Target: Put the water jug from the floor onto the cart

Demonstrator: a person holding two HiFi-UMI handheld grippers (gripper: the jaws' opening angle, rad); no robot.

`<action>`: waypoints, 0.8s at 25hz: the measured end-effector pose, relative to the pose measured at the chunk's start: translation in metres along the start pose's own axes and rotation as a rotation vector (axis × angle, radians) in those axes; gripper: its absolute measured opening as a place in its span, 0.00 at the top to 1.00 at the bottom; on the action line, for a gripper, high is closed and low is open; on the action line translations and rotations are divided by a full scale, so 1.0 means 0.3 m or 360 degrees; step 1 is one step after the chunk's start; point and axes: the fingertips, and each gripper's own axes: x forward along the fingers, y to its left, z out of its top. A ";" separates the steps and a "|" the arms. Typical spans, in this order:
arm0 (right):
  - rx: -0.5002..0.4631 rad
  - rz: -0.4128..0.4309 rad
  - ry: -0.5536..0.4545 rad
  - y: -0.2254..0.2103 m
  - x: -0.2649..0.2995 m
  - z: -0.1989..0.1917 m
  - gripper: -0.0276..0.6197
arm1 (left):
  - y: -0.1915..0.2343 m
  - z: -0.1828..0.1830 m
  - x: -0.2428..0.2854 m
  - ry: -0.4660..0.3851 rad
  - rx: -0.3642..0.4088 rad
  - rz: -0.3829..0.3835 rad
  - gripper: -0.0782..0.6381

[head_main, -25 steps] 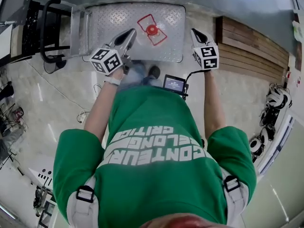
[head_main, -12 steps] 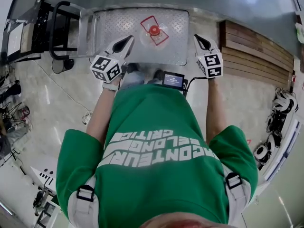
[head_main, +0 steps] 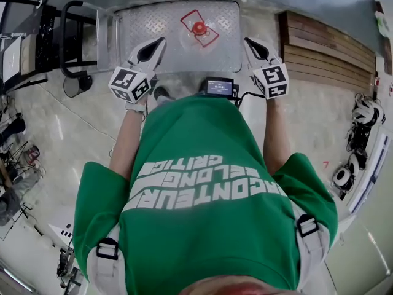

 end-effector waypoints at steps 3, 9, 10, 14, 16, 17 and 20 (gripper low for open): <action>0.0035 0.0016 -0.0008 0.063 -0.004 0.034 0.97 | 0.002 0.005 -0.037 -0.0012 0.0003 -0.0023 0.88; 0.0031 0.0075 -0.0022 0.223 0.073 0.121 0.97 | 0.078 -0.007 -0.124 -0.0018 -0.0025 -0.0059 0.88; 0.0032 0.0091 -0.0031 0.249 0.088 0.136 0.97 | 0.090 -0.003 -0.137 -0.0025 -0.0025 -0.0061 0.88; 0.0037 0.0149 -0.0048 0.324 0.118 0.181 0.97 | 0.094 0.007 -0.167 -0.0047 -0.0033 -0.0066 0.88; 0.0044 0.0171 -0.0039 0.351 0.126 0.188 0.97 | 0.084 0.003 -0.176 -0.0048 -0.0038 -0.0069 0.88; 0.0048 0.0182 -0.0034 0.363 0.128 0.190 0.97 | 0.078 -0.001 -0.180 -0.0046 -0.0041 -0.0069 0.88; 0.0053 0.0205 -0.0025 0.396 0.134 0.188 0.97 | 0.071 -0.014 -0.195 -0.0042 -0.0053 -0.0065 0.88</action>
